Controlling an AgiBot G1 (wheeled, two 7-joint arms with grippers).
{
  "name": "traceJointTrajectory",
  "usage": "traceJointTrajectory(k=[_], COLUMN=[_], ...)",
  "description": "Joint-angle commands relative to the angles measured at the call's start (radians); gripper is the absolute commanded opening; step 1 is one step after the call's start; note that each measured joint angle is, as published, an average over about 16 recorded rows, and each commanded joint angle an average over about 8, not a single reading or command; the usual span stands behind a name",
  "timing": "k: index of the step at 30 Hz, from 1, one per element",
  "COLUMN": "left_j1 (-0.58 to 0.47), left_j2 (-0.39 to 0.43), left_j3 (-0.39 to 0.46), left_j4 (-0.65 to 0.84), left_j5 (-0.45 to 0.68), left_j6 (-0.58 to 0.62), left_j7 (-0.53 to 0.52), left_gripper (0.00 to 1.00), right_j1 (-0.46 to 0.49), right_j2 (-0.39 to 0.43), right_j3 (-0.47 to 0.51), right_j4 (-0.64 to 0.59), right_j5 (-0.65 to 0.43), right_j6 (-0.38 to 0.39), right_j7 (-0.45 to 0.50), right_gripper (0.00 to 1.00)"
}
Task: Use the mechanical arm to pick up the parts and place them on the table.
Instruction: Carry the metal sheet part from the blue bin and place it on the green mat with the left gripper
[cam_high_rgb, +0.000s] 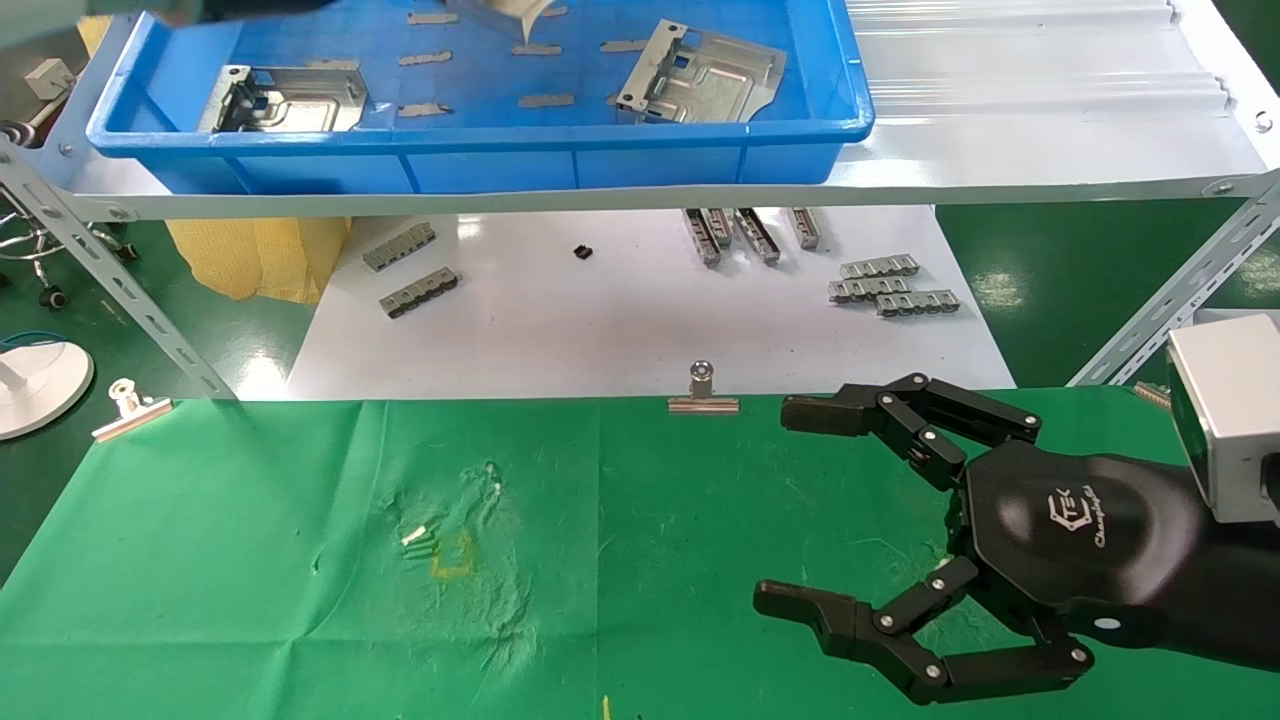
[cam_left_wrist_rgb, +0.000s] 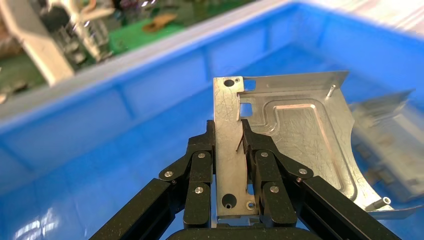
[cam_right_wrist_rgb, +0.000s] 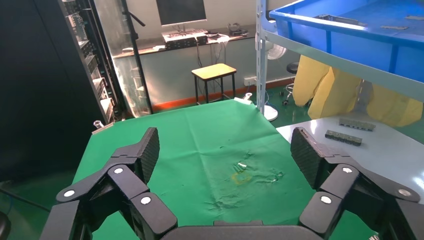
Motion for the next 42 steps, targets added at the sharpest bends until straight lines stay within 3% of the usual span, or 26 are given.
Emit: traceJointTrajectory(k=[1, 10, 14, 24, 34, 42], left_j1=[-0.006, 0.042, 0.089, 0.260, 0.299, 0.324], left_j2=[-0.011, -0.121, -0.169, -0.342, -0.368, -0.316], left_j3=[-0.010, -0.053, -0.044, 0.184, 0.285, 0.374], left_j4=[-0.011, -0.083, -0.166, -0.546, -0.403, -0.276], left_j5=[-0.014, -0.104, -0.141, -0.185, -0.174, -0.097], left_j6=[0.029, 0.485, 0.621, 0.627, 0.614, 0.598], left_j7=[0.017, 0.163, 0.221, 0.297, 0.492, 0.614], left_gripper=[0.00, 0.00, 0.00, 0.00, 0.00, 0.00], right_j1=[0.000, 0.000, 0.000, 0.000, 0.000, 0.000], right_j2=[0.000, 0.000, 0.000, 0.000, 0.000, 0.000], right_j3=[0.000, 0.000, 0.000, 0.000, 0.000, 0.000], right_j4=[0.000, 0.000, 0.000, 0.000, 0.000, 0.000], right_j5=[0.000, 0.000, 0.000, 0.000, 0.000, 0.000], right_j6=[0.000, 0.000, 0.000, 0.000, 0.000, 0.000], right_j7=[0.000, 0.000, 0.000, 0.000, 0.000, 0.000], right_gripper=[1.00, 1.00, 1.00, 1.00, 1.00, 1.00])
